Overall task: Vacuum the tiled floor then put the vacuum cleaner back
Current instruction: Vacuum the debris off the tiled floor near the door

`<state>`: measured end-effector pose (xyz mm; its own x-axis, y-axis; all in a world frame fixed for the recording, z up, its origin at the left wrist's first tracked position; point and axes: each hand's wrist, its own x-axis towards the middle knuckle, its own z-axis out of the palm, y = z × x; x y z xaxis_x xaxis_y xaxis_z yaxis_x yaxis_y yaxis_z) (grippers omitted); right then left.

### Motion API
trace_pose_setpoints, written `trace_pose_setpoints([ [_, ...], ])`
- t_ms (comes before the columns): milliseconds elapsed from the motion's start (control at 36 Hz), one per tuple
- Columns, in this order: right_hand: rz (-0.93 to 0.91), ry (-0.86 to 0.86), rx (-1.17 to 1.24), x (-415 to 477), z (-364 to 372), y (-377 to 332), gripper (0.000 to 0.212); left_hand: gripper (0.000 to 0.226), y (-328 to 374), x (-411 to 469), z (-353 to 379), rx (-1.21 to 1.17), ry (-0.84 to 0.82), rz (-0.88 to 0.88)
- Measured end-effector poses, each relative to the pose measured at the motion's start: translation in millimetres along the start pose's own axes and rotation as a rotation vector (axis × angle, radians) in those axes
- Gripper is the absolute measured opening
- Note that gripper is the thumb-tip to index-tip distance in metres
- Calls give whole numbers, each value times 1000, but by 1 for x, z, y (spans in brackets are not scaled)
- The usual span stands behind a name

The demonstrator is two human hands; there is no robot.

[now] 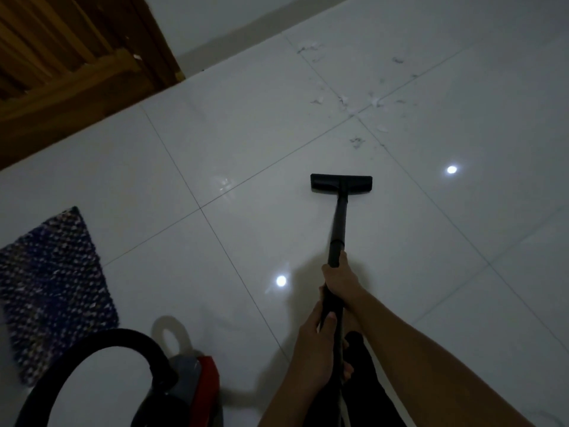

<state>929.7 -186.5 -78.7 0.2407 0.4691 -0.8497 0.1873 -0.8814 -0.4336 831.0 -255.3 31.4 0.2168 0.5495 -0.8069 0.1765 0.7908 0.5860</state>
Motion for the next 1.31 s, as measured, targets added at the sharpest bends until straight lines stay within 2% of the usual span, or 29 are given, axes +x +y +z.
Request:
trace_pose_setpoints([
  [278, 44, 35, 75, 16, -41, 17, 68, 35, 3, 20, 36, 38, -51, 10],
  [500, 82, -7, 160, 51, -66, 5, 75, 35, 24, 49, 59, -60, -59, -25],
  [944, 52, -68, 8, 135, -121, -65, 78, 38, 85, 132, 100, -117, 37, -35],
  [1306, 47, -169, 67, 173, -134, -129, 76, 37, 136, 174, 96, -208, 80, -37],
])
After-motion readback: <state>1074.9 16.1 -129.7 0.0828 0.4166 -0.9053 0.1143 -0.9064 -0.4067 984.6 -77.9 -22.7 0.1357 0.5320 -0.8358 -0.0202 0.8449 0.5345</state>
